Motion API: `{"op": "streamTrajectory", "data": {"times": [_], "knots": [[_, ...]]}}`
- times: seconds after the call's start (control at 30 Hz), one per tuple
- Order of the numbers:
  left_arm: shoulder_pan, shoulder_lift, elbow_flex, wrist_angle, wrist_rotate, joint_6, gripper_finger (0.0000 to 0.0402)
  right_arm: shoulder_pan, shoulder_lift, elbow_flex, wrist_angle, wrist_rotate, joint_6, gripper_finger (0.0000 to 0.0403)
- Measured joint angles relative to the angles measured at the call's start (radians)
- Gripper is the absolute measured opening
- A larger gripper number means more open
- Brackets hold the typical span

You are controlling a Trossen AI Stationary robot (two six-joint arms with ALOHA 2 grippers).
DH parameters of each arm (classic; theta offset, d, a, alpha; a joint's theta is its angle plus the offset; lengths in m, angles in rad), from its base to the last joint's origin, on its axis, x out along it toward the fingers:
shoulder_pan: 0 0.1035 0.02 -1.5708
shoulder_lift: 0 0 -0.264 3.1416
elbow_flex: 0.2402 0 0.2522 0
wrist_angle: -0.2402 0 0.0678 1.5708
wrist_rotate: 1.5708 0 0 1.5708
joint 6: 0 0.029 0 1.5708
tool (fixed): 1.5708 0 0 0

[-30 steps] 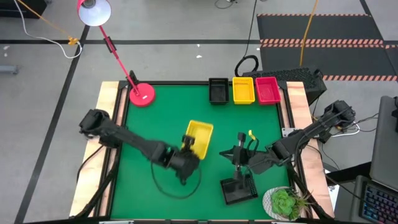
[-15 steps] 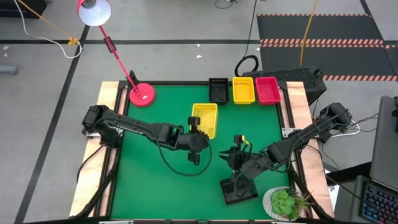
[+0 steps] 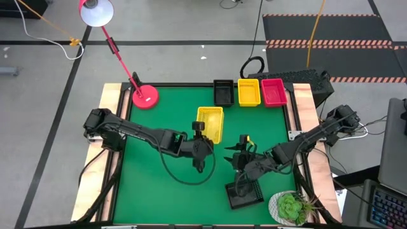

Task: Stack baskets by color
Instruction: Stack the bottom yellow bin on the top stacked yellow bins

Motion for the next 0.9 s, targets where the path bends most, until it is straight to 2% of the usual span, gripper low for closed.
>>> {"op": "streamTrajectory", "data": {"times": [0.3,0.47,0.7,0.9], "knots": [[-0.001,0.053,-0.002,0.033,-0.034,0.023,0.0007,-0.029,0.045,-0.001,0.010,0.011,-0.056,0.0202],[0.003,0.094,-0.001,0.031,-0.036,0.059,0.0012,-0.029,0.068,-0.001,0.062,0.100,-0.142,0.0204],[0.023,0.099,-0.001,0.043,-0.025,0.051,0.0006,-0.027,0.052,0.000,0.080,0.109,-0.186,0.0204],[0.021,0.113,-0.001,0.054,-0.021,0.067,0.0016,-0.027,0.053,0.000,0.080,0.112,-0.244,0.0203]]}}
